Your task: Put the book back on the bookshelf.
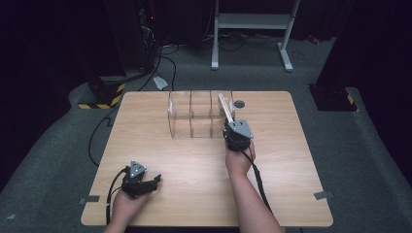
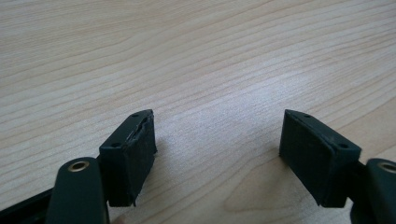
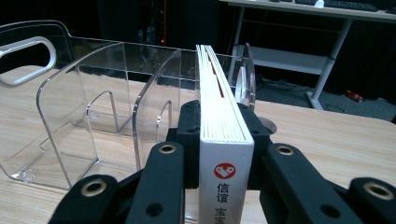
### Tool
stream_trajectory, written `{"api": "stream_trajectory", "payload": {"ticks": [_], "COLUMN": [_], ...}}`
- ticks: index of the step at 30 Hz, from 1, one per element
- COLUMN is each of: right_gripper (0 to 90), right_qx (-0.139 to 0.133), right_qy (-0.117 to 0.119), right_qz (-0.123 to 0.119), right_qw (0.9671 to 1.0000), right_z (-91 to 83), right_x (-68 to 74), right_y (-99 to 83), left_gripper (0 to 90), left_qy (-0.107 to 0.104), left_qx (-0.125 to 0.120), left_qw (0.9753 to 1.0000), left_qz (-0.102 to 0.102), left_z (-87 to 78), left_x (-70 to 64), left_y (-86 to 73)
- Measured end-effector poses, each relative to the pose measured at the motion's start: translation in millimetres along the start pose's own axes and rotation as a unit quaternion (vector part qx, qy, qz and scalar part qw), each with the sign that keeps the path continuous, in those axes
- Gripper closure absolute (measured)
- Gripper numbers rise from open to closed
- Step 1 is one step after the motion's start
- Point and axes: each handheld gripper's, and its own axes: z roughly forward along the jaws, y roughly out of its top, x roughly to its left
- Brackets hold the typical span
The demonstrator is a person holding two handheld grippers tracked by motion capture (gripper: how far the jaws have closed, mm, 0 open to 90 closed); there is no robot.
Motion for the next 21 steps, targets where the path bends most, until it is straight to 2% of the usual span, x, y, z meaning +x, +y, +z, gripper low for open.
{"api": "stream_trajectory", "payload": {"ticks": [7,21], "right_gripper": [75.3,75.3], "right_qx": [0.002,0.004], "right_qy": [-0.012,-0.021], "right_qz": [0.003,0.003], "right_qw": [0.9999,0.9998], "right_z": [4.6,10.1], "right_x": [-2.0,-0.5], "right_y": [1.5,0.0], "left_gripper": [26.9,26.8], "left_qy": [-0.001,-0.003], "left_qx": [0.0,0.001], "left_qw": [1.0,1.0], "left_qz": [-0.001,-0.001], "left_z": [-0.4,-1.2], "left_x": [-0.5,-0.8], "left_y": [-0.4,-1.1]}}
